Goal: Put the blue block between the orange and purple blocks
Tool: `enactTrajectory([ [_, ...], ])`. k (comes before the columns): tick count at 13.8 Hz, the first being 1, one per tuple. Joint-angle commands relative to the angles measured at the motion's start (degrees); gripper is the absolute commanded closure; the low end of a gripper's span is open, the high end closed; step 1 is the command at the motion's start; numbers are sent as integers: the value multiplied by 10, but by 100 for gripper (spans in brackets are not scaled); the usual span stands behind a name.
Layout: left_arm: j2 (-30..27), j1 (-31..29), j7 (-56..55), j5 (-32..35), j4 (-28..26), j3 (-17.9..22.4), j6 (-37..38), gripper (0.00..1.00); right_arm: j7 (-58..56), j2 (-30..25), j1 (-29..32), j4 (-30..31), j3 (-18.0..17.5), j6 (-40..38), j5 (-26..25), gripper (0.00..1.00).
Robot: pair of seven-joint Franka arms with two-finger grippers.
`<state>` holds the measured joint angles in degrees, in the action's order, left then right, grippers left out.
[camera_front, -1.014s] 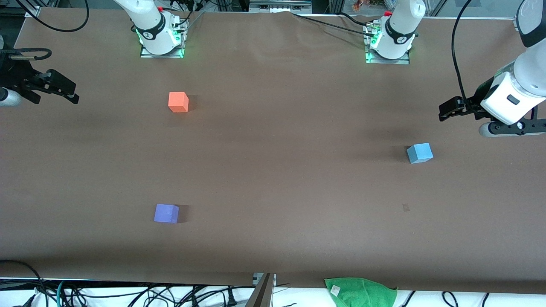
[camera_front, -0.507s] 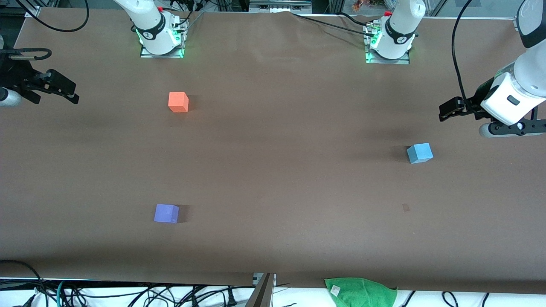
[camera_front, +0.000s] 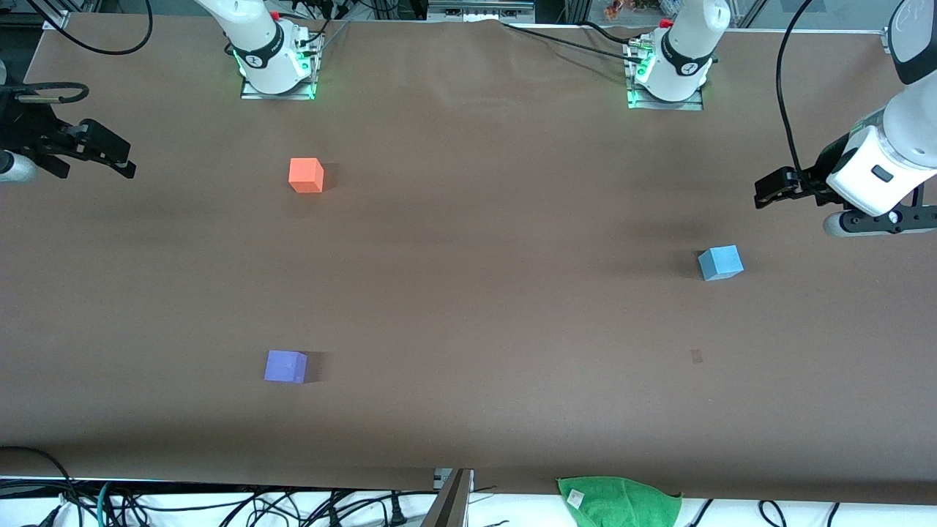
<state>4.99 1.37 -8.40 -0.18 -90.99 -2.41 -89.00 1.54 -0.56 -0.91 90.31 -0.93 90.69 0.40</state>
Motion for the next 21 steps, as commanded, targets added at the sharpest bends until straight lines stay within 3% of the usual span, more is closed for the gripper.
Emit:
enactTrajectory([
  [1,5,0,-3,9,13,0,13,0,-8,4,7,-11,-6,-9,-5,0],
  [7,12,-13,5,10,5,1,58,0,-7,4,7,-11,-6,-9,-5,0],
  [12,110,-47,6,11,-12,2,24,0,-7,4,7,-11,-6,-9,-5,0],
  [15,164,-64,11,12,-33,2,-60,0,-6,4,7,-11,-6,-9,-5,0],
  [19,166,-80,52,17,-162,4,-258,0,-5,4,7,-11,-6,-10,-5,0],
  [21,166,-88,57,22,-207,2,-323,0,-6,4,7,-11,-6,-9,-5,0],
])
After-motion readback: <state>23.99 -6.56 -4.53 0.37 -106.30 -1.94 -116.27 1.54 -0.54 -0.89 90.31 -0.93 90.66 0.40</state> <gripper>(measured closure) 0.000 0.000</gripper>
